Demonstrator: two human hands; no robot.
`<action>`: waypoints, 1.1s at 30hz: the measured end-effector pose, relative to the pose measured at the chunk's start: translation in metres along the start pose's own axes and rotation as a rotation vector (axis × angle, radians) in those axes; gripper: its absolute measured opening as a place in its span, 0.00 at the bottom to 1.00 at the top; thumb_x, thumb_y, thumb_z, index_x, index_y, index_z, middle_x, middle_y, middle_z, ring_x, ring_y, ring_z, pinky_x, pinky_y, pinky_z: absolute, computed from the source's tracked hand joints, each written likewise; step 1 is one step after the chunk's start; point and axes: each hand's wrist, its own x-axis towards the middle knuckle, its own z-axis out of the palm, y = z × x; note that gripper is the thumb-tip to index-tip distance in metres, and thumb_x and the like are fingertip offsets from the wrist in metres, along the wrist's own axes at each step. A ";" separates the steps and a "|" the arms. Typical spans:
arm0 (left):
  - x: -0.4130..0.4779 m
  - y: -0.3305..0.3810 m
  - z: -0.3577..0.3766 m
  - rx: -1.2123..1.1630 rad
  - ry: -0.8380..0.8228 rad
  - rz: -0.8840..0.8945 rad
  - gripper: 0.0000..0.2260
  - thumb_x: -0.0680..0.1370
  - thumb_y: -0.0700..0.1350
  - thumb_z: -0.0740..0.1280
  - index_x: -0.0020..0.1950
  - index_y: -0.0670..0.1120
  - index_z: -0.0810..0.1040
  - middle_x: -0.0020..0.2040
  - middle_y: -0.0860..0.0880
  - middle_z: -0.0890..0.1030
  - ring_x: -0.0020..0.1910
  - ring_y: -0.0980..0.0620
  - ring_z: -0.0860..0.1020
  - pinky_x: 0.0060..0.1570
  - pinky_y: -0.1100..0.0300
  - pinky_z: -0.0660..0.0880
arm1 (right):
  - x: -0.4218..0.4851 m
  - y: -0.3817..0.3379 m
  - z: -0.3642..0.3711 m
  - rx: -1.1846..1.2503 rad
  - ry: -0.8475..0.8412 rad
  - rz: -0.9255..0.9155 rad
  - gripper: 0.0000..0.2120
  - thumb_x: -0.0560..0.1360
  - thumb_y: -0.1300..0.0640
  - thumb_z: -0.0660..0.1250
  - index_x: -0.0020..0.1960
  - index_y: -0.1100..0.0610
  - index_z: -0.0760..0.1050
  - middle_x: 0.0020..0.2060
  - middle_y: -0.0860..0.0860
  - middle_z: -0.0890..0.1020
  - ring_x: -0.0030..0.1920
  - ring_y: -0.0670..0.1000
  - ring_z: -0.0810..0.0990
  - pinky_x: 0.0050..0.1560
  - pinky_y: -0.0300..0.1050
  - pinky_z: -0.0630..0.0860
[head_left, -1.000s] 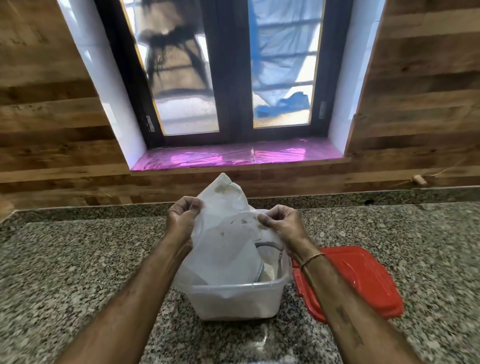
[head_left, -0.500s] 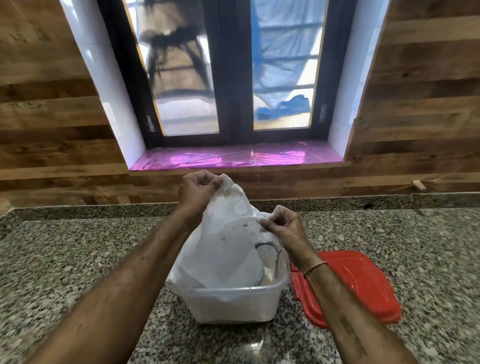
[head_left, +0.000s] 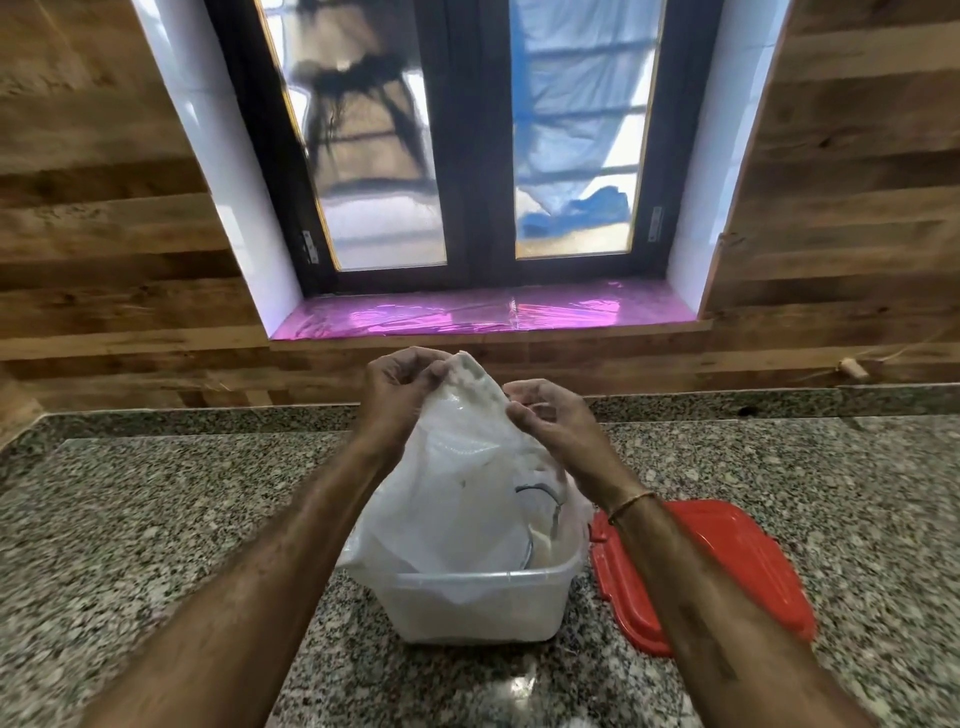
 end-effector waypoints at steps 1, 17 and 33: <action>-0.002 -0.001 0.001 0.001 0.003 0.002 0.06 0.79 0.40 0.73 0.46 0.49 0.88 0.46 0.45 0.88 0.45 0.52 0.85 0.42 0.60 0.81 | 0.004 -0.007 0.004 0.017 -0.021 0.008 0.12 0.77 0.48 0.75 0.56 0.52 0.83 0.54 0.54 0.85 0.56 0.56 0.85 0.56 0.58 0.84; -0.015 -0.006 0.003 0.209 0.046 -0.024 0.07 0.78 0.42 0.74 0.40 0.45 0.83 0.38 0.44 0.83 0.37 0.52 0.78 0.39 0.54 0.76 | 0.006 -0.010 0.017 0.110 0.040 -0.010 0.12 0.74 0.58 0.78 0.37 0.62 0.78 0.35 0.55 0.82 0.39 0.51 0.78 0.41 0.46 0.79; -0.012 -0.001 0.021 0.415 0.025 -0.015 0.07 0.77 0.46 0.75 0.41 0.46 0.84 0.39 0.48 0.85 0.43 0.44 0.85 0.46 0.40 0.84 | 0.000 0.006 -0.001 0.142 -0.017 0.015 0.09 0.77 0.59 0.75 0.48 0.65 0.79 0.41 0.53 0.84 0.41 0.48 0.82 0.43 0.45 0.82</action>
